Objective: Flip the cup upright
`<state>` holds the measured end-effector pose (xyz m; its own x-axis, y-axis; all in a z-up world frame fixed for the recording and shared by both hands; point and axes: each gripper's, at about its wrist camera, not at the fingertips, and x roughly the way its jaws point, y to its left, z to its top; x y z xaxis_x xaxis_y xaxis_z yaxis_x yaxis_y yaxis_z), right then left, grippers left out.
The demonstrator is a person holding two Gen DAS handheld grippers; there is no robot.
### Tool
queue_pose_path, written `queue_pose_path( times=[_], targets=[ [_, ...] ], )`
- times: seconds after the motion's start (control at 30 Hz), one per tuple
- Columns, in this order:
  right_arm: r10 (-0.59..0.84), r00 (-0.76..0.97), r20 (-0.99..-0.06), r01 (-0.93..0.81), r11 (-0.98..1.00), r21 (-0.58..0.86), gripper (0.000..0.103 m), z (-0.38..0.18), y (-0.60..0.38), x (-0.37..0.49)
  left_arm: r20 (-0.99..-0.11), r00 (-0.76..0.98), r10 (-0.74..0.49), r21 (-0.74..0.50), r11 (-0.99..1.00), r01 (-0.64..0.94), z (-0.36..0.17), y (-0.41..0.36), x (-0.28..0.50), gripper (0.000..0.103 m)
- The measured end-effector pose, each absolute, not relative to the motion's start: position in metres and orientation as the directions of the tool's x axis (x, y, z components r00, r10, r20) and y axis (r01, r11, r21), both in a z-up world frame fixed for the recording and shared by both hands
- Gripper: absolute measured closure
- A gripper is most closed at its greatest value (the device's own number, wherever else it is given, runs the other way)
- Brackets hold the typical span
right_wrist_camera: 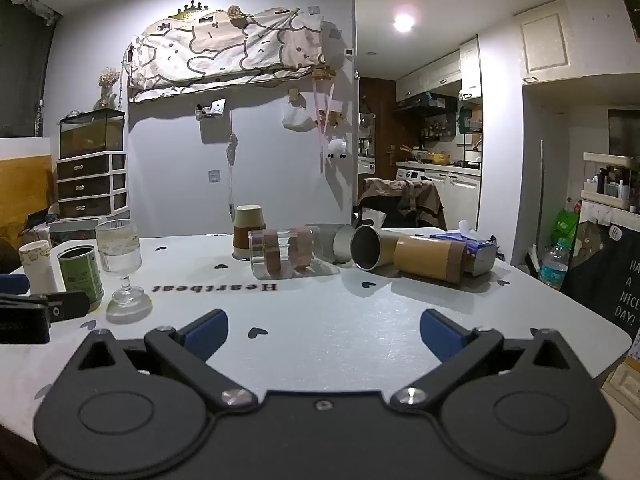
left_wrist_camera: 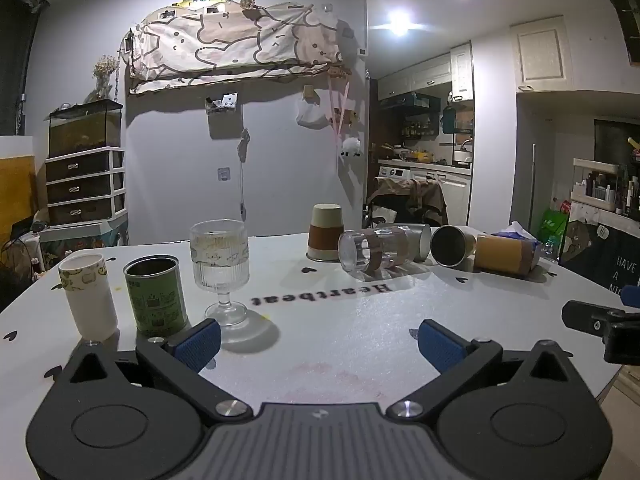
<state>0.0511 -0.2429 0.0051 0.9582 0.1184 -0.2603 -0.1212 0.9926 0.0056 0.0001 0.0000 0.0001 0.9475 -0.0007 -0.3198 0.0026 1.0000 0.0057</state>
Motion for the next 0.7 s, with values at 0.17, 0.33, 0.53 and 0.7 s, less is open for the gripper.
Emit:
queue_pose_path(
  times=[0.17, 0.33, 0.53, 0.7],
  targets=[
    [0.113, 0.959, -0.261, -0.116, 0.993, 0.004, 0.000, 0.0063, -0.2429, 0.0474, -0.318, 0.948, -0.004, 0.004, 1.000, 0.005, -0.0002, -0.0004, 0.0006, 0.000],
    [0.122, 0.953, -0.278, -0.123, 0.992, 0.014, 0.000, 0.0033, -0.2426, 0.0526, -0.319, 0.948, -0.001, 0.003, 1.000, 0.002, -0.0003, 0.0000, 0.0006, 0.000],
    [0.119, 0.952, -0.281, -0.121, 0.993, 0.012, 0.000, 0.0008, -0.2399, 0.0523, -0.317, 0.948, -0.002, 0.003, 1.000, 0.003, 0.0000, 0.0001, 0.0002, 0.000],
    [0.120, 0.951, -0.284, -0.122, 0.992, 0.013, 0.000, -0.0015, -0.2389, 0.0531, -0.317, 0.948, -0.003, 0.002, 1.000, 0.004, 0.0000, 0.0001, 0.0001, 0.000]
  ],
)
